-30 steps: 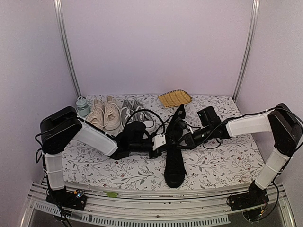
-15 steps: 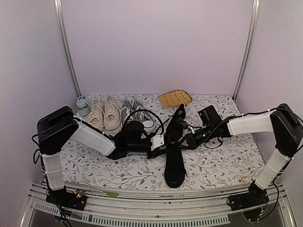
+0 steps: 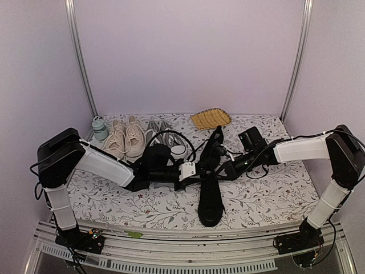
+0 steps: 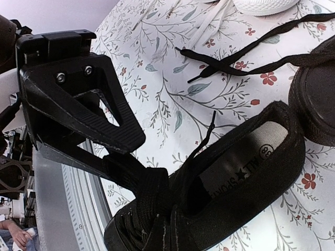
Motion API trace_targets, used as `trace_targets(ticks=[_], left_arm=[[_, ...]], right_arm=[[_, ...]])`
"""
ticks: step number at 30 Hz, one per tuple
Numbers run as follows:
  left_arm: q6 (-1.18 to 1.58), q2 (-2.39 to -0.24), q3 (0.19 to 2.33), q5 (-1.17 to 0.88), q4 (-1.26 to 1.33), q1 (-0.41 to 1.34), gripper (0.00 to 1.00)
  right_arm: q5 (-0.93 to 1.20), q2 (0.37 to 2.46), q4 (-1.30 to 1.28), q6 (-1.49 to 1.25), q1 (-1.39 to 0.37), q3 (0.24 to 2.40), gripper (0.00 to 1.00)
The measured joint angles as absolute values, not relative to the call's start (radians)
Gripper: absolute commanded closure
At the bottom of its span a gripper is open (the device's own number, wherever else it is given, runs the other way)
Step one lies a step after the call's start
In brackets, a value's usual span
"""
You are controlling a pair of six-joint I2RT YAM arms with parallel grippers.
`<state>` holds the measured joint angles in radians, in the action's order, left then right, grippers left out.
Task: Tie the shoes
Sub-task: Tie the loops with the shoelace on the shoe.
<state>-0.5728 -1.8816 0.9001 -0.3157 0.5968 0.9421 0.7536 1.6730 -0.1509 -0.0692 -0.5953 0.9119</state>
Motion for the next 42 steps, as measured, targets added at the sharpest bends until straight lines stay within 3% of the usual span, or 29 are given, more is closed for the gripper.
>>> trace_targets(ticks=[3,4,31,42], left_arm=[[-0.574,-1.882,0.900,-0.298,0.592,0.942,0.99],[-0.574,-1.882,0.900,-0.290,0.589,0.942,1.00],[-0.563,-1.882,0.868,-0.228,0.599,0.942,1.00],[-0.500,-1.885,0.867,-0.181,0.564,0.941,1.00]], right_arm=[[0.753,1.673,-0.153,-0.068,-0.595,0.912,0.97],[0.753,1.673,-0.155,-0.068,-0.595,0.912,0.97],[0.604,1.668,-0.229,-0.064,-0.581,0.961,1.00],[0.558,1.598,-0.231,-0.096,-0.580,0.870,1.00]])
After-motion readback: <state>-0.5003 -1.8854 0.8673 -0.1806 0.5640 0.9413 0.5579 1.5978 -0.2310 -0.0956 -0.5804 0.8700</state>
